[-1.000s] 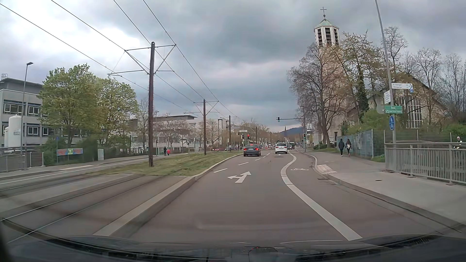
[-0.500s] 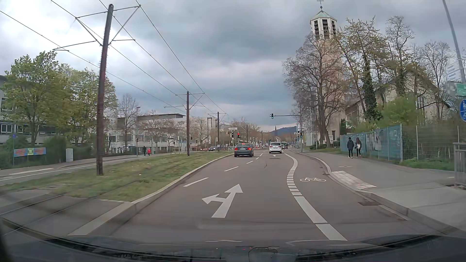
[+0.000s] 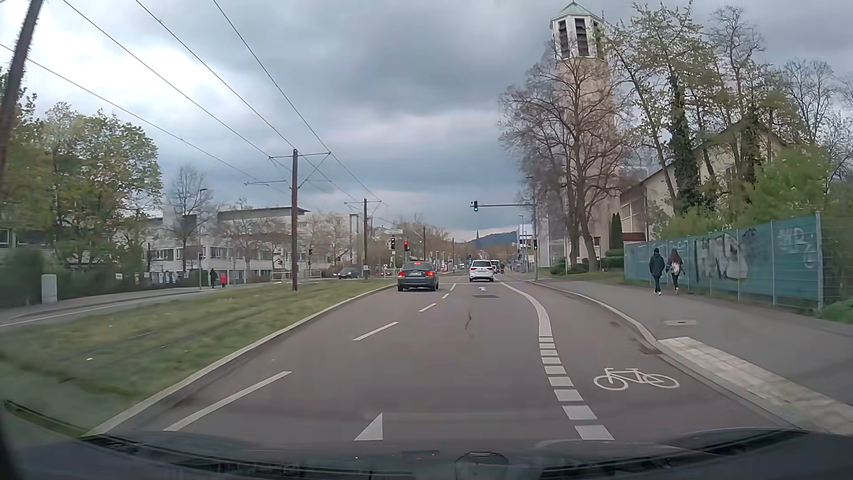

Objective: Follow the waypoints while adhering to traffic rules and regulations

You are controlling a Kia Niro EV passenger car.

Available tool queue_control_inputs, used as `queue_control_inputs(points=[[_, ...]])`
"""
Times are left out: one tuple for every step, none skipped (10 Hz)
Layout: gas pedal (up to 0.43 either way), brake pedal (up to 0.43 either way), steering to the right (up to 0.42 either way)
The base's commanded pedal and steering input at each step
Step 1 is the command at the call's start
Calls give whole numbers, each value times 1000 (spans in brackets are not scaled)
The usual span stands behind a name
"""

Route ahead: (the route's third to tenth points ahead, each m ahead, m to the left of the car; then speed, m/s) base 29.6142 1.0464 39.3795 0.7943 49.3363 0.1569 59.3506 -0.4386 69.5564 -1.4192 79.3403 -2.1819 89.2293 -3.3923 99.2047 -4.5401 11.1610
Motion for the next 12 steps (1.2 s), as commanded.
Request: queue_control_inputs(points=[[98,0,46],[98,0,45],[98,0,44],[98,0,41],[98,0,36],[98,0,29],[98,0,21],[98,0,16],[98,0,11],[98,0,9],[98,0,6],[98,0,3]])
